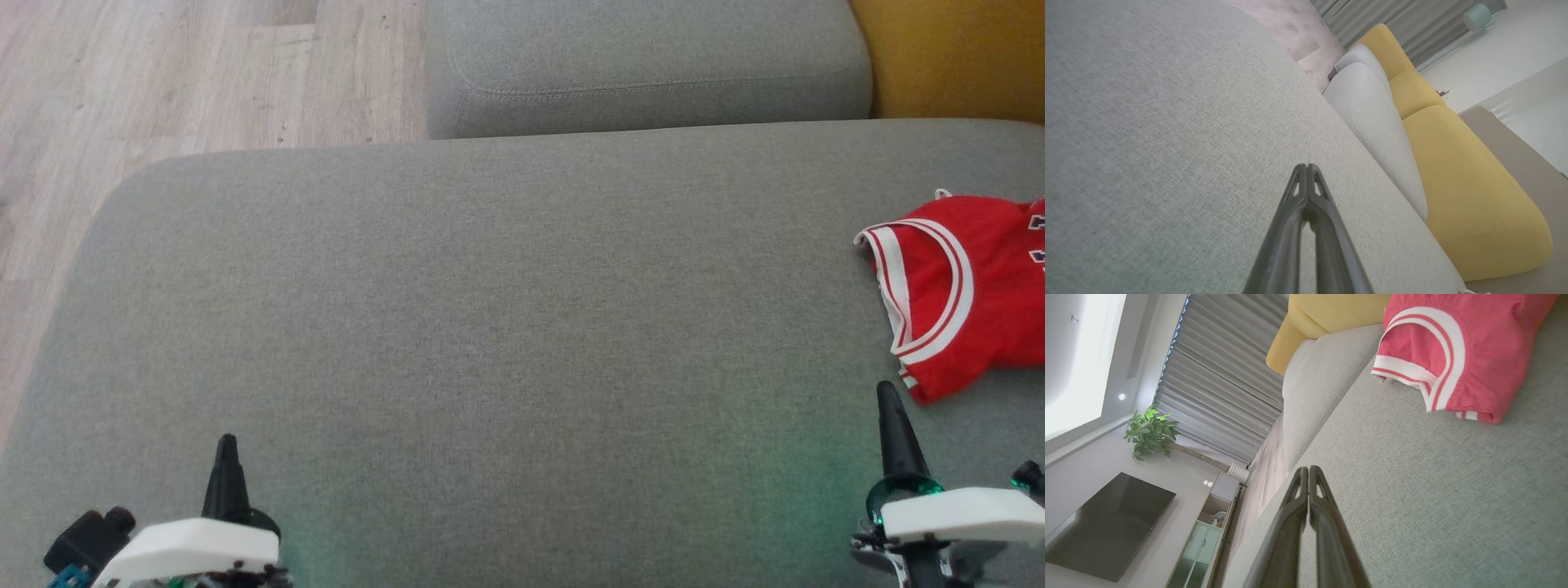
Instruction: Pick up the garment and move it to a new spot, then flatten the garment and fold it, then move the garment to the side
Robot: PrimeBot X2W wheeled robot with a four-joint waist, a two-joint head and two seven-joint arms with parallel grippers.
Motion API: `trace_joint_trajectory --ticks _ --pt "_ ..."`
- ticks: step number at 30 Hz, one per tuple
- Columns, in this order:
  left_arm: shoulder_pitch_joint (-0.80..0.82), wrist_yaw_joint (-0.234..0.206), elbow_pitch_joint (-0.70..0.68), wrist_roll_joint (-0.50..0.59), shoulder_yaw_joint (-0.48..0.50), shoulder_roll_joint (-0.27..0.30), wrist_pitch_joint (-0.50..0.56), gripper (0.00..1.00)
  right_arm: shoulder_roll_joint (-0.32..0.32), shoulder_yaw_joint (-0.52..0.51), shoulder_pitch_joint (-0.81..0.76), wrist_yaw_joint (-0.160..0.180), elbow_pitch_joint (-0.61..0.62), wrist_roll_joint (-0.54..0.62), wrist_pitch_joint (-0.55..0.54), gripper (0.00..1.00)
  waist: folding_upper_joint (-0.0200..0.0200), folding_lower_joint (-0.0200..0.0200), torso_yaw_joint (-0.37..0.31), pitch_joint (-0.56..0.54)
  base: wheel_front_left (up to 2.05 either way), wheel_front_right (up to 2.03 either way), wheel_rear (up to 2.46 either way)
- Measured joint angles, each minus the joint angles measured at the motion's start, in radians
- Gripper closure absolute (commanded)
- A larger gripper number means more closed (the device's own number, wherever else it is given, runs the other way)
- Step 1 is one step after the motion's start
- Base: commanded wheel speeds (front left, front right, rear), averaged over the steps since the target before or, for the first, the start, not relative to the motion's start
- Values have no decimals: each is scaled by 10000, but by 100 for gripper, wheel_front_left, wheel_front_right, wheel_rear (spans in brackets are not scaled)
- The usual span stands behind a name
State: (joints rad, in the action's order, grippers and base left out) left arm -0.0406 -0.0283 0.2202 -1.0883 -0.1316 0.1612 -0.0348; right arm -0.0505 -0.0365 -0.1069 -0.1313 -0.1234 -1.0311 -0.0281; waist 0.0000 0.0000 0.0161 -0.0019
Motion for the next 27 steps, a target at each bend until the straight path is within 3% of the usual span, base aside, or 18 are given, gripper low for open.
trace_joint_trajectory --ticks 27 --pt "445 734 268 -2598 924 -506 665 100 -63 -263 800 0 -748 -2957 -222 100 0 0 -80 25 0 0 0"
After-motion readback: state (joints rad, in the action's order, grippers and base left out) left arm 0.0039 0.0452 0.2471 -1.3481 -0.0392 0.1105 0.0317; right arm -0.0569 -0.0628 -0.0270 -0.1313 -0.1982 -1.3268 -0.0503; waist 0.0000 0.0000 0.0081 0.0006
